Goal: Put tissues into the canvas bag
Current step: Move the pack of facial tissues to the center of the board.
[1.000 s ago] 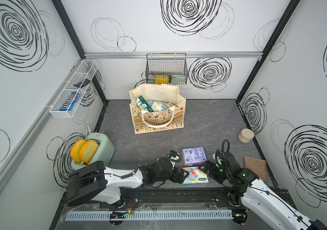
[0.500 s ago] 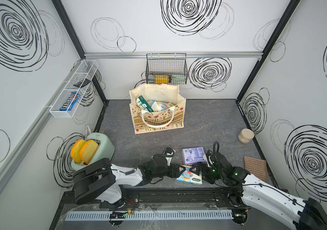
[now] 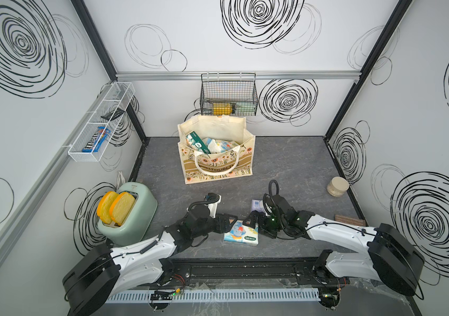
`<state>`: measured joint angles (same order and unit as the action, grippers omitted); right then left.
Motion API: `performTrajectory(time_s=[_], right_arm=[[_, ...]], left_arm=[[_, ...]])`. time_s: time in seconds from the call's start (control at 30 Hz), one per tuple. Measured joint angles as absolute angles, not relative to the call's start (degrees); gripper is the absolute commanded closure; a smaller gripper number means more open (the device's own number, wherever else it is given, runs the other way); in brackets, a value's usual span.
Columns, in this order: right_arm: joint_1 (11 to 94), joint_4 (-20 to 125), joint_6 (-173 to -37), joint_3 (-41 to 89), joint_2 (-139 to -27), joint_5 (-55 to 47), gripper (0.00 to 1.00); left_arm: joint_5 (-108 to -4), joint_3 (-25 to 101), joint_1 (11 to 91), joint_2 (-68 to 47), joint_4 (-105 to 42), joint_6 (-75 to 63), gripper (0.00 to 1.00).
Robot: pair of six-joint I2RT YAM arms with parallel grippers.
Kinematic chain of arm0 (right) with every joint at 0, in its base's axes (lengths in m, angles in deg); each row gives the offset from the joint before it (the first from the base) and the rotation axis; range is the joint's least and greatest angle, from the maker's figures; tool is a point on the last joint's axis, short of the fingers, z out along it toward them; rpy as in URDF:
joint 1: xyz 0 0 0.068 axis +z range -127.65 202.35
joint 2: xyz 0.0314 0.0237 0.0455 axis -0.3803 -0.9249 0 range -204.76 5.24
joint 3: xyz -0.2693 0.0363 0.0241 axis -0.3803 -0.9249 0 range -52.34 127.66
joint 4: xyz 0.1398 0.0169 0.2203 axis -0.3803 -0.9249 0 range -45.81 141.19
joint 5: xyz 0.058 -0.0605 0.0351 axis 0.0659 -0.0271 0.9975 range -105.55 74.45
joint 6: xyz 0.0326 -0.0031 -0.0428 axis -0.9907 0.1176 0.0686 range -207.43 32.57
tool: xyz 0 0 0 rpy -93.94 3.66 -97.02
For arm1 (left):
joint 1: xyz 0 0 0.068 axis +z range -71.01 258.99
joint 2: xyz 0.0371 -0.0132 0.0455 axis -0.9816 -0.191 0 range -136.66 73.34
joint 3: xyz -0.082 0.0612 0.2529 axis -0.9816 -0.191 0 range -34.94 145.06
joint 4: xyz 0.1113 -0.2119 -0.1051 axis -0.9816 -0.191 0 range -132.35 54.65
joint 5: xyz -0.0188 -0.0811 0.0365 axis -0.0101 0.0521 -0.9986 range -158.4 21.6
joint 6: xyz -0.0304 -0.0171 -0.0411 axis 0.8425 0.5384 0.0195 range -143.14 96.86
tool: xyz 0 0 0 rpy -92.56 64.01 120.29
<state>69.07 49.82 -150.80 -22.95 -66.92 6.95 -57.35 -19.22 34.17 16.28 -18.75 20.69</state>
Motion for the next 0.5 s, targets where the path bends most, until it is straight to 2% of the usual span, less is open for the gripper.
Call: performTrajectory(time_s=[0.2,0.5], right_arm=[[68.20,50.04,-148.18,-24.33,-63.99,7.11,0.02],[61.95,55.41,-145.79,-37.49,-51.27,14.15,0.03]], left_arm=[[-59.62,-24.07,34.20,23.30,-25.68,20.21,0.28],[-59.45,-25.56,34.35,21.51,-25.11,20.34,0.28]])
